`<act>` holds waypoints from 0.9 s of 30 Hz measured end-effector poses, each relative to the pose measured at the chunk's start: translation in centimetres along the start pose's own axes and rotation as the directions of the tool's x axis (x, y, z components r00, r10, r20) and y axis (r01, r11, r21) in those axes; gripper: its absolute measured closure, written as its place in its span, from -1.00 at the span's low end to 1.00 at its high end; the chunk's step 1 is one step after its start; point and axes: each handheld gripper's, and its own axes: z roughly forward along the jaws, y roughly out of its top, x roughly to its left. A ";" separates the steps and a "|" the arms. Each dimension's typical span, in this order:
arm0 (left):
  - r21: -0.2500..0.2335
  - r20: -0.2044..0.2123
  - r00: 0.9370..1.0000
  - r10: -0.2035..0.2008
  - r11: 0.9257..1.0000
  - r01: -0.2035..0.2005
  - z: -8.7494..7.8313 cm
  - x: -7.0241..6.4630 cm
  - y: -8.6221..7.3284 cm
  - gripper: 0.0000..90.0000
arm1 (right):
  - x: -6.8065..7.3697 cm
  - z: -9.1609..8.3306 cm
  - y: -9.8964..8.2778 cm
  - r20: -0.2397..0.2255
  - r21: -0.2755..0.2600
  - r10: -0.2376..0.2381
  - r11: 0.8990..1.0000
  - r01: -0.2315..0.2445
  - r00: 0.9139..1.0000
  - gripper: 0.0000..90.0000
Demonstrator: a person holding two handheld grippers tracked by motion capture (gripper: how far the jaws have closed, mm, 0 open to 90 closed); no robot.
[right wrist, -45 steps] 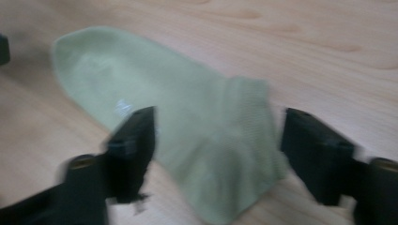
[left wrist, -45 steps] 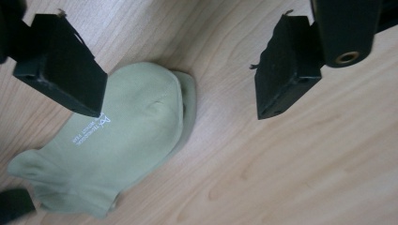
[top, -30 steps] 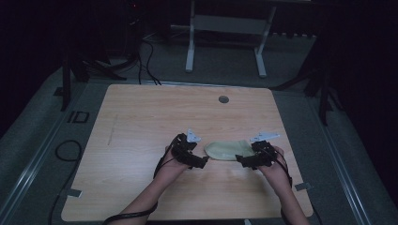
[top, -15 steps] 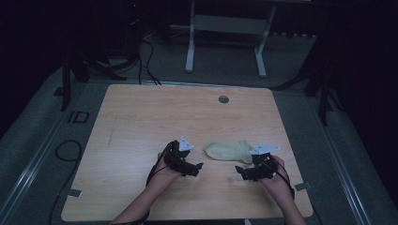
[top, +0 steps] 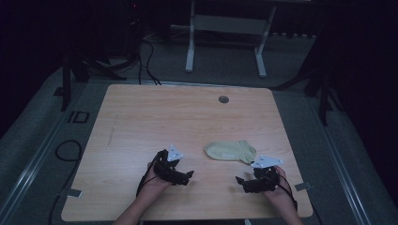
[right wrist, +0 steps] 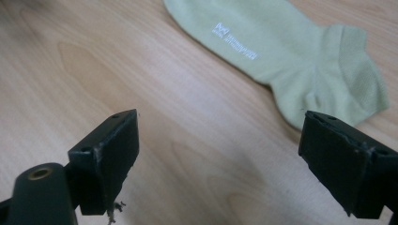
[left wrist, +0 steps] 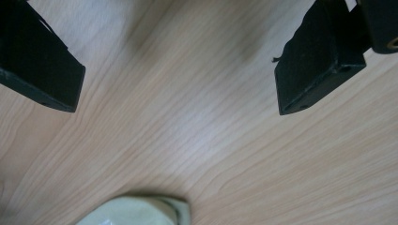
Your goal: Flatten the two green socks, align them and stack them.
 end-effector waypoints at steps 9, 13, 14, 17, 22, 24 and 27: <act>-0.012 -0.022 0.999 -0.024 1.000 0.024 -1.4 0.4 -2.1 -0.96 | 0.9 -0.4 -1.7 0.020 -0.003 -0.006 1.000 0.006 1.000 -0.74; -0.010 -0.034 0.999 -0.009 1.000 0.009 -1.9 0.3 -2.9 -0.96 | 1.0 -0.9 -2.2 0.045 -0.015 -0.013 1.000 0.014 0.999 -0.76; -0.009 -0.034 0.999 -0.012 1.000 0.011 -2.0 0.3 -3.0 -0.96 | 1.0 -1.0 -2.4 0.044 -0.014 -0.012 1.000 0.013 0.999 -0.76; -0.018 -0.035 0.999 -0.013 1.000 0.013 -2.5 0.4 -3.5 -0.96 | 1.2 -1.3 -2.8 0.073 -0.021 -0.024 0.999 0.025 0.997 -0.76; -0.035 -0.047 0.999 -0.008 0.999 0.007 -3.5 0.5 -4.2 -0.96 | 1.2 -1.5 -3.6 0.083 -0.033 -0.018 0.999 0.020 0.996 -0.77; -0.036 -0.058 0.998 0.000 0.999 -0.002 -3.8 0.5 -4.5 -0.96 | 1.2 -1.6 -3.9 0.092 -0.039 -0.028 0.999 0.031 0.995 -0.76; -0.036 -0.069 0.998 0.008 0.999 -0.011 -4.3 0.5 -5.1 -0.96 | 1.2 -1.7 -4.1 0.090 -0.055 -0.035 0.998 0.040 0.995 -0.76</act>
